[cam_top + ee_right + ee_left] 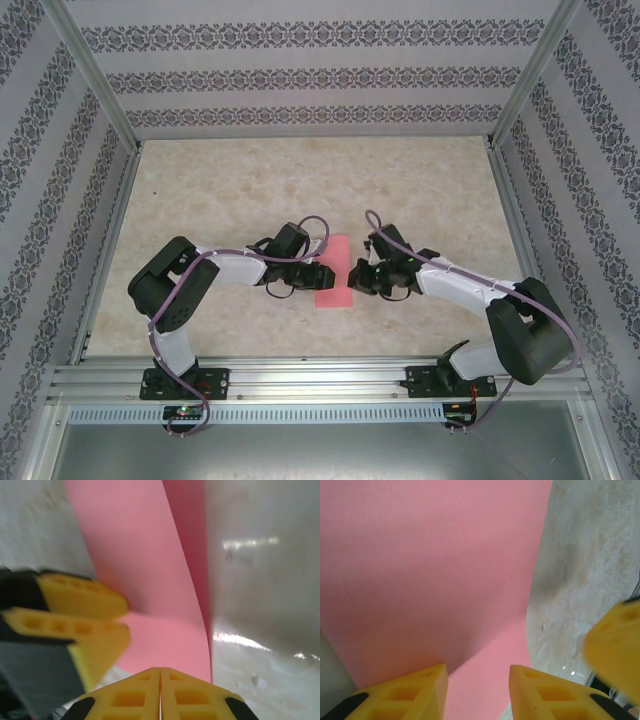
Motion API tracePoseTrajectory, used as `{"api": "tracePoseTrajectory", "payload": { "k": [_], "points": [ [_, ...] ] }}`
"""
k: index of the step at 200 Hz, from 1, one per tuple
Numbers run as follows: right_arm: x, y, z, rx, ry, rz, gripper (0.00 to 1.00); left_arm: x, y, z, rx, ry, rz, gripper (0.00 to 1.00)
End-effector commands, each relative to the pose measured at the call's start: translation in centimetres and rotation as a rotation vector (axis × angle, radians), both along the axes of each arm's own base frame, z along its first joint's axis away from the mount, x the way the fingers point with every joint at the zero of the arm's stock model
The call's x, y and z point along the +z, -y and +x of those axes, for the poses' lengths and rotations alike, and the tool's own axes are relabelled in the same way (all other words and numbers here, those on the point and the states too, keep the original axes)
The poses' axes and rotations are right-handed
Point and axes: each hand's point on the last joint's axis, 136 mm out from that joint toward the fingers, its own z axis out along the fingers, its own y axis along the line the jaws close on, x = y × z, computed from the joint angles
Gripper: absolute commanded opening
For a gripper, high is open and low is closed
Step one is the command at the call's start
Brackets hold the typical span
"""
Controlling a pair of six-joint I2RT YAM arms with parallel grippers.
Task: Fold a paper plane with a square sheet of paper (fold left side to right side)
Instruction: Hold the square sheet of paper at the center of the table.
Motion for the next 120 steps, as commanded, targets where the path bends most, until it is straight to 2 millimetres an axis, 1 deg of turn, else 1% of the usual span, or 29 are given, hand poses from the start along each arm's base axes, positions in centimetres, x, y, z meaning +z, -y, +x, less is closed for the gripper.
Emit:
{"api": "tracePoseTrajectory", "payload": {
  "k": [1,52,70,102,113,120],
  "points": [
    [0.2,-0.9,-0.2,-0.019,0.013,0.023,0.08,-2.3,-1.3,-0.6,0.025,-0.043,0.084,0.39],
    [-2.1,-2.0,-0.6,0.012,-0.025,-0.008,0.07,-2.1,-1.2,-0.5,0.027,-0.041,0.084,0.39],
    [-3.3,-1.7,-1.1,0.023,-0.067,-0.044,0.08,-2.0,-1.1,-0.4,0.028,-0.04,0.083,0.39],
    [-5.1,0.0,-2.1,0.025,-0.104,-0.145,0.08,-1.5,-0.7,-0.1,0.026,-0.039,0.077,0.4],
    [-5.6,0.7,-2.5,0.033,-0.117,-0.182,0.08,-1.0,-0.3,0.2,0.037,-0.053,0.053,0.42],
    [-5.9,1.2,-2.6,0.037,-0.121,-0.214,0.08,-0.2,0.3,0.4,0.039,-0.055,0.008,0.43]
  ]
}}
